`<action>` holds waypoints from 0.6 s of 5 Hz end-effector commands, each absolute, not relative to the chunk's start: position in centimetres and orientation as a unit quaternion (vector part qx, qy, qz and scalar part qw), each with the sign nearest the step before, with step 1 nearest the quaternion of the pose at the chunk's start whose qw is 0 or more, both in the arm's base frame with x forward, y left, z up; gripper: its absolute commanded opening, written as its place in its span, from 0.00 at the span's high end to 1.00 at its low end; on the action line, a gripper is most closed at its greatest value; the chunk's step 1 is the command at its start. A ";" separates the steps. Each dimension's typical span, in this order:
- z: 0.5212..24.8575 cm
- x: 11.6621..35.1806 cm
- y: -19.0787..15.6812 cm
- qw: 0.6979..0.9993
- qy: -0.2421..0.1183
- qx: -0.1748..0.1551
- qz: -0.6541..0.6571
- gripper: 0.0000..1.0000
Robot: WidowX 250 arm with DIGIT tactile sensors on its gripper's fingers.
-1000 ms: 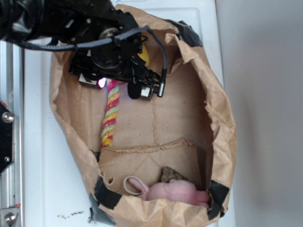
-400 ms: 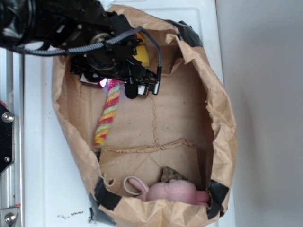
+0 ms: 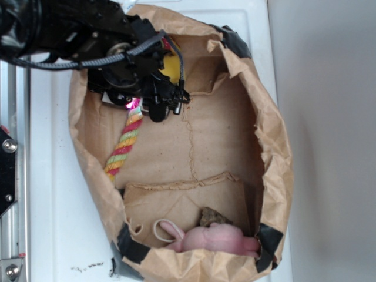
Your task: Grab the multicolored rope.
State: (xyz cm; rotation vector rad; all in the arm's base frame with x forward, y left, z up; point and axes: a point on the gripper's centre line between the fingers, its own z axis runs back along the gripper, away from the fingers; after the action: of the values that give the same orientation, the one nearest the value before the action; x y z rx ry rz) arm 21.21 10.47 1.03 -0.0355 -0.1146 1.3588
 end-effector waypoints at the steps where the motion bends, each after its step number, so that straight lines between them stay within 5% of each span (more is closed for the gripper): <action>1: 1.7 20.8 10.9 0.782 -0.069 -0.015 0.619 1.00; 3: 2.2 20.9 10.9 0.789 -0.067 -0.023 0.610 1.00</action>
State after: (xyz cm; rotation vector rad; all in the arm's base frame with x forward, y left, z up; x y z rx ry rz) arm 21.25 10.25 1.31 -0.0463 -0.1157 1.3239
